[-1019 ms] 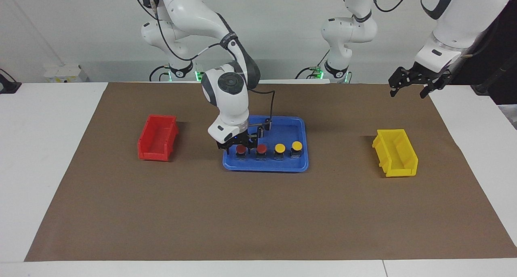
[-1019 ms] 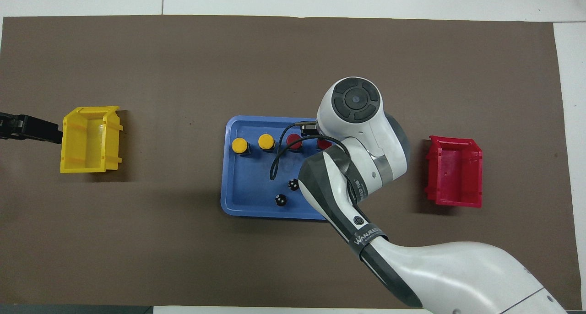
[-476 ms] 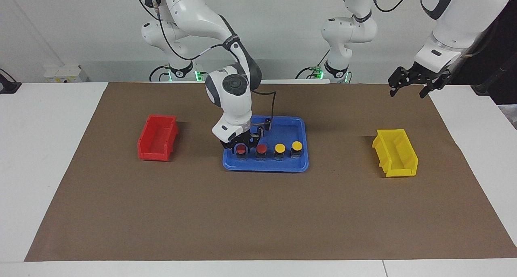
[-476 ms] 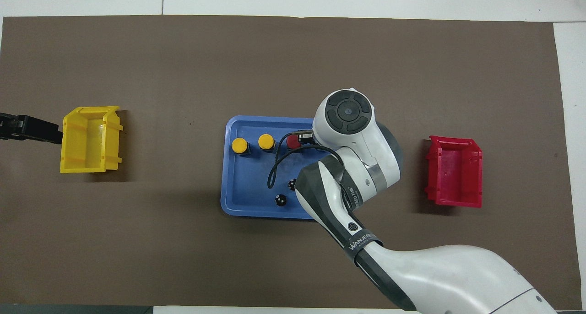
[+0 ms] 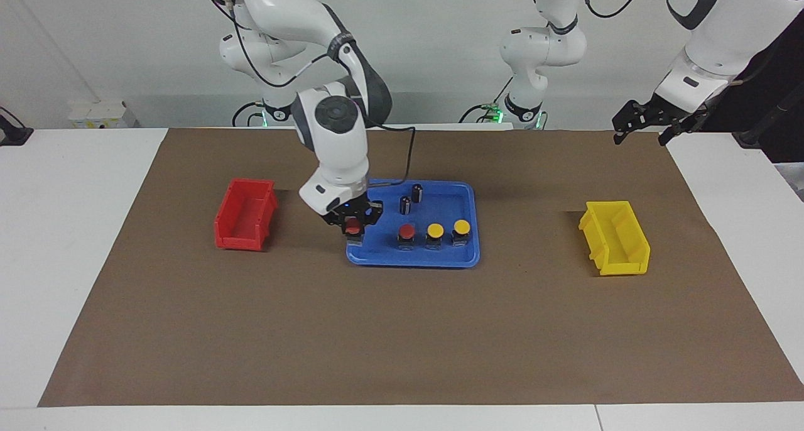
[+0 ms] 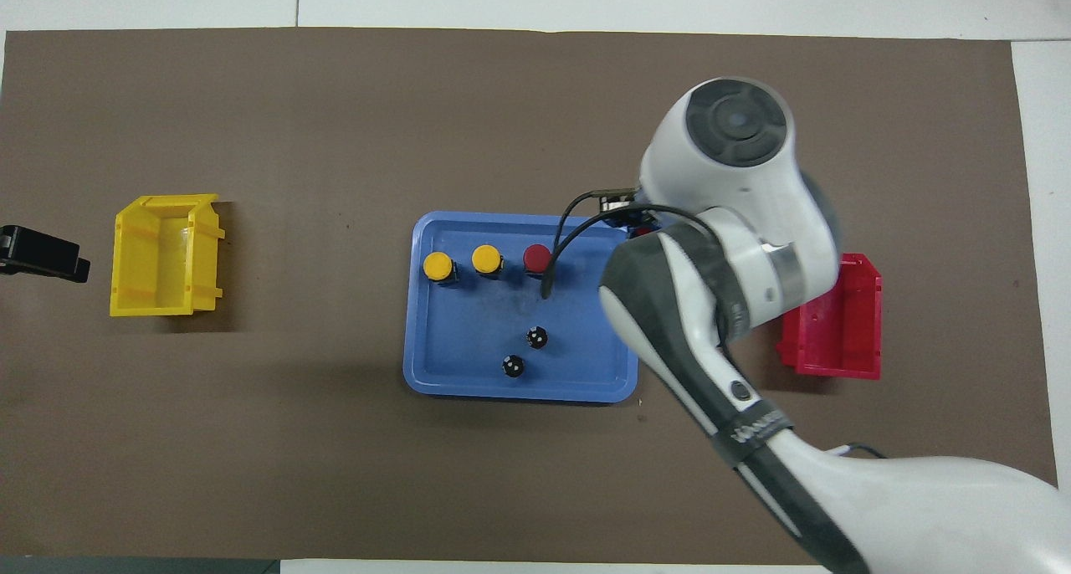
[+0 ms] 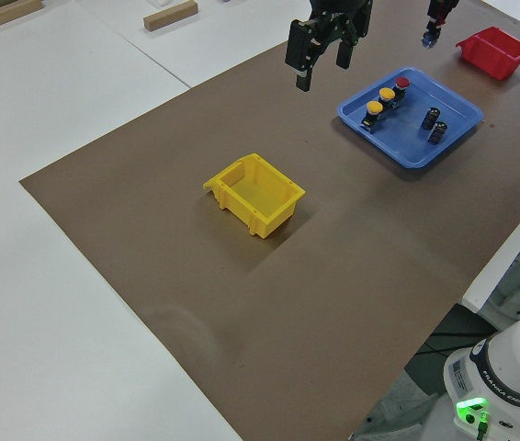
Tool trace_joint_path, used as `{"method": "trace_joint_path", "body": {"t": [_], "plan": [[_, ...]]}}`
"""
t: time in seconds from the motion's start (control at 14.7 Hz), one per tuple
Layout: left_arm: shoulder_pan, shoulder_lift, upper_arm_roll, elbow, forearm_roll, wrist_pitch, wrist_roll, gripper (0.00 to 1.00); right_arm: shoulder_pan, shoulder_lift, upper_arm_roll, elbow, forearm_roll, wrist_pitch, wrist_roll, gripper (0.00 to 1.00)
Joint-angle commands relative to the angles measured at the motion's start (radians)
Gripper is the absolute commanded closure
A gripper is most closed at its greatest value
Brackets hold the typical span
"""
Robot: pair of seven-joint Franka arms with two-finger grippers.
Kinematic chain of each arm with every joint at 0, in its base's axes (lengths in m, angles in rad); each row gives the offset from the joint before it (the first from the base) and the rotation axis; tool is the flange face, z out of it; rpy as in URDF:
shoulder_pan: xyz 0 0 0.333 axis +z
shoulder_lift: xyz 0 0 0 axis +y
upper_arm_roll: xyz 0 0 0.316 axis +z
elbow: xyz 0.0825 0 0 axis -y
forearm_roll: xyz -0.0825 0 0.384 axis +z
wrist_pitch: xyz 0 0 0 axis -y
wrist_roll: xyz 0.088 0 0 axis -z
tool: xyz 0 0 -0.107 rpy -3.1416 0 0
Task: Sort red and yellow buttons by color
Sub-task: 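Drop the red button in the red bin while the left gripper reaches the tray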
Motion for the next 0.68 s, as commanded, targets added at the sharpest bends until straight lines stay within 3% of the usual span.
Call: {"method": "trace_joint_path", "body": {"t": [0.0,0.34,0.61], "plan": [[-0.125,-0.051,-0.053,-0.172,0.019,0.212,-0.260,0.10,-0.146,-0.149,0.012,-0.173,0.012,-0.031,-0.177,0.78],[-0.346,0.105,-0.053,-0.214,0.011,0.424,-0.567,0.17,-0.266,-0.286,0.011,-0.480,0.010,0.152,-0.309,0.78],[-0.424,0.184,-0.055,-0.272,0.013,0.577,-0.678,0.19,-0.309,-0.315,0.009,-0.545,0.010,0.166,-0.384,0.78]]}}
